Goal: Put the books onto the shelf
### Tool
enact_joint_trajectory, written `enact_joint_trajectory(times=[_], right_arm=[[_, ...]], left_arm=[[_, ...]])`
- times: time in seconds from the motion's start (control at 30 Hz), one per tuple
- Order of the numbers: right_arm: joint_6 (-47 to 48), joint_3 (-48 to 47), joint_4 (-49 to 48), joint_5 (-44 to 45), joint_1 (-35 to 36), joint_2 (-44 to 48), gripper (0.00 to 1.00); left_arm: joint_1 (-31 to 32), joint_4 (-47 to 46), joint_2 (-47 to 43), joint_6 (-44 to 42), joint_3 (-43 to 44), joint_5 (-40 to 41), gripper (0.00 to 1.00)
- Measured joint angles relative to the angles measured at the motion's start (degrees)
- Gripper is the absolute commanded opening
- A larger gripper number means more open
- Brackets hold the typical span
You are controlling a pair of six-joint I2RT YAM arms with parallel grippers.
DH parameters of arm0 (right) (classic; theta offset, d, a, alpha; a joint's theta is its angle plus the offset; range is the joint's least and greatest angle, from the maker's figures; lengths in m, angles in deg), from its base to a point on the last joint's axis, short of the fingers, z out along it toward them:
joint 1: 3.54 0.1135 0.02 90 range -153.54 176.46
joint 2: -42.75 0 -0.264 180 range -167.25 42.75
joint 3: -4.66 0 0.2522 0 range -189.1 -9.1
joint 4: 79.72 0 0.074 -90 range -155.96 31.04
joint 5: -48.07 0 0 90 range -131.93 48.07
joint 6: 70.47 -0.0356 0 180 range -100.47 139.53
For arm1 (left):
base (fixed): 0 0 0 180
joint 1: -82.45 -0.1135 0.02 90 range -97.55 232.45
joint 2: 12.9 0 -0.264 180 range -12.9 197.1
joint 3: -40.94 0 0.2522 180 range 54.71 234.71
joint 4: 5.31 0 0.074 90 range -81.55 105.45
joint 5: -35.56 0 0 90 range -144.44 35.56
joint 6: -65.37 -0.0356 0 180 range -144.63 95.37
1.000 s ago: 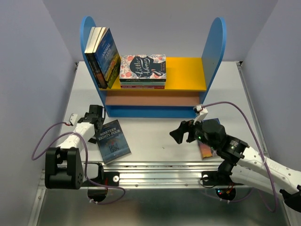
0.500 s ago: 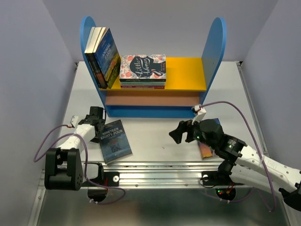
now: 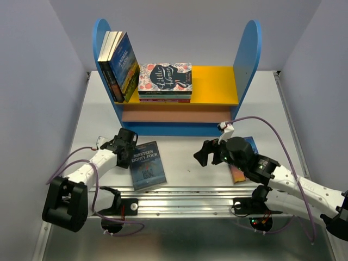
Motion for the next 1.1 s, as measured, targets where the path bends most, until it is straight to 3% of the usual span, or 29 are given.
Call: enact_joint_trajectory(times=[0.5, 0.87, 1.1], right_arm=[[-1.33, 3.67, -5.70, -4.46, 0.00, -5.09, 1.00], [-4.42, 4.48, -12.07, -9.25, 0.00, -13.38, 1.00], [-6.73, 4.44, -17.42, -11.37, 0.00, -19.76, 1.00]], left_arm=[[17.68, 0.55, -1.57, 13.38, -1.01, -2.71, 0.87], [27.39, 0.28, -3.41, 16.35, -1.57, -4.44, 0.99], [31.01, -8.98, -6.27, 17.92, -6.73, -8.20, 0.99]])
